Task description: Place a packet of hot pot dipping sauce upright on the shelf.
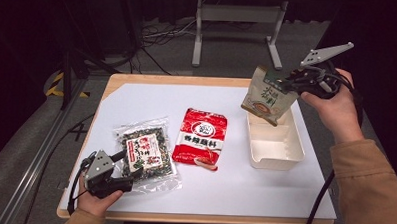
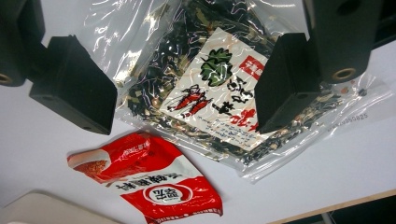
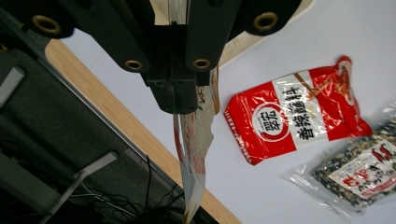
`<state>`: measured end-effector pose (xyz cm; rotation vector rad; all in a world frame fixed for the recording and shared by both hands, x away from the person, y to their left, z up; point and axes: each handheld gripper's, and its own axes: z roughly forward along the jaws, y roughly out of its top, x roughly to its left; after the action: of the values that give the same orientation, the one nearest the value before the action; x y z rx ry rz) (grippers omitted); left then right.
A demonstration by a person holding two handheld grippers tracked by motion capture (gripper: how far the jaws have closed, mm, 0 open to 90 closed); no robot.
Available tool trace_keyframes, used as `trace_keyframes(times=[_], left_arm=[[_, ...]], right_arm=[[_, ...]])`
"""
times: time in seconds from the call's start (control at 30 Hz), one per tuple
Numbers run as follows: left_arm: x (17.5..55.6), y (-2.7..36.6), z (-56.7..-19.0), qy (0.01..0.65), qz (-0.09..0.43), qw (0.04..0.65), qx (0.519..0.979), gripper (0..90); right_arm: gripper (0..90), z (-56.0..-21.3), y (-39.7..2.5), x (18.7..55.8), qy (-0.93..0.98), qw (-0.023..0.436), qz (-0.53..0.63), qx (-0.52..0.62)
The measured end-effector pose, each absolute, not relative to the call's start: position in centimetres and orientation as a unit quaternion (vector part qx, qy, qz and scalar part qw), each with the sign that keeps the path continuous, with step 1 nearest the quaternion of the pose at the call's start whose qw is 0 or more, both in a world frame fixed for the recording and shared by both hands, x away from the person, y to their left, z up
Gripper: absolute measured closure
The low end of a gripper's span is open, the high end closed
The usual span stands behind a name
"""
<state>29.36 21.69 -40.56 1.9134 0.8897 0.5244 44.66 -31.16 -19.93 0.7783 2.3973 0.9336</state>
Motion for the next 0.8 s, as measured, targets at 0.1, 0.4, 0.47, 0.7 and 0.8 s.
trace_keyframes(times=[0.1, 0.4, 0.47, 0.7, 0.8], left_arm=[[29.3, 21.8, -40.6, 0.364, 0.212, 0.465, 0.779, 21.6], [29.4, 21.6, -40.7, 0.364, 0.208, 0.466, 0.779, 21.5], [29.4, 21.6, -40.7, 0.363, 0.208, 0.466, 0.78, 21.5], [29.6, 21.6, -40.7, 0.362, 0.208, 0.466, 0.78, 21.6], [29.6, 21.6, -40.7, 0.362, 0.208, 0.466, 0.78, 21.5]], right_arm=[[89.6, -20.1, -31.3, 45.5, 0.874, 0.233, 0.329, 0.269], [89.6, -20.5, -32.1, 46.8, 0.871, 0.243, 0.328, 0.273], [89.6, -20.7, -32.4, 47.2, 0.871, 0.244, 0.327, 0.273], [89.6, -21.1, -33.0, 48.5, 0.872, 0.264, 0.317, 0.262], [89.6, -21.3, -33.4, 49.0, 0.872, 0.268, 0.315, 0.26]])
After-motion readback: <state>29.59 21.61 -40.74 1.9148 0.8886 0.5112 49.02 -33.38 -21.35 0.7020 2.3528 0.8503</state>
